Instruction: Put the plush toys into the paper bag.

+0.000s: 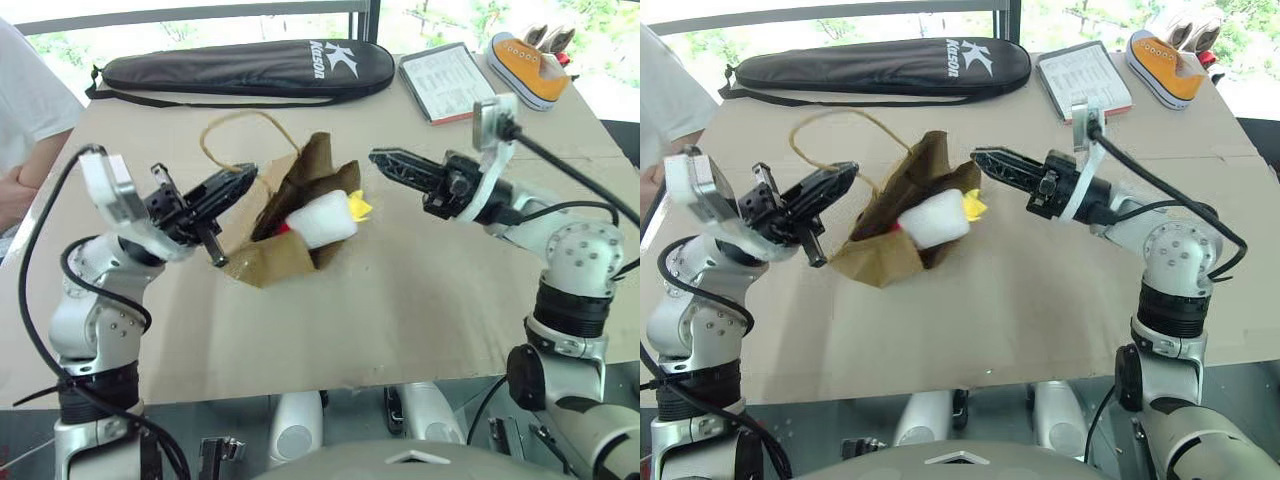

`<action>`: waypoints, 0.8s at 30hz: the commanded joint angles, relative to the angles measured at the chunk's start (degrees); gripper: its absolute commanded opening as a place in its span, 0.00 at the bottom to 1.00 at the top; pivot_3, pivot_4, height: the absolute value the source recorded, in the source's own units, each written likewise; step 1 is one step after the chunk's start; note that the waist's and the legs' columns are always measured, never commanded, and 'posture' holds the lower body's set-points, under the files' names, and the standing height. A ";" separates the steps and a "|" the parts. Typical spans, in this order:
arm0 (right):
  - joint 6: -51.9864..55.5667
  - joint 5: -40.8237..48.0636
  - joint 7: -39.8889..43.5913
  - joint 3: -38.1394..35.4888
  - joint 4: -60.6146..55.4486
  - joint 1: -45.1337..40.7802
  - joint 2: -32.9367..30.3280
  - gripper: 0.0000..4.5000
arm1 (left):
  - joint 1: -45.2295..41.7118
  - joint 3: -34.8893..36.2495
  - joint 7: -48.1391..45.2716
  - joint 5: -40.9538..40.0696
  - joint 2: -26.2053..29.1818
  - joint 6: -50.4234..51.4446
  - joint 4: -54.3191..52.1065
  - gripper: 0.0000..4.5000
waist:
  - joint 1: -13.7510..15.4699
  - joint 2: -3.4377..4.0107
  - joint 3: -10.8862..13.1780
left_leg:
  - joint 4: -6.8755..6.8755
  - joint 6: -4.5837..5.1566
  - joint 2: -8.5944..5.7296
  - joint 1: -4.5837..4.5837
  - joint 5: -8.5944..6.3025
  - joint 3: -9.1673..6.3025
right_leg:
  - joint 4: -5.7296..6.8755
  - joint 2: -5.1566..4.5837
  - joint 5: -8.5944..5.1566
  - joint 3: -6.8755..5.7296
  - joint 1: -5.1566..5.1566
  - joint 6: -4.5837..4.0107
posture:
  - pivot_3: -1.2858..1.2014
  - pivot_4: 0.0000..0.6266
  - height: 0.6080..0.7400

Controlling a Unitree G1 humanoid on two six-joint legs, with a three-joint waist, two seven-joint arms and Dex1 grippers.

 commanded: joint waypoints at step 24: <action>-3.60 -7.37 -18.40 11.77 11.87 6.90 -3.59 0.59 | -6.54 1.20 -7.46 1.07 0.57 0.15 10.06 0.00 | -0.25 -0.10 -0.05 | -0.08 0.01 0.01 -0.05 0.00 0.02 | -0.12 0.03 0.00 0.05 -0.04 0.00 | 0.52 0.24 1.00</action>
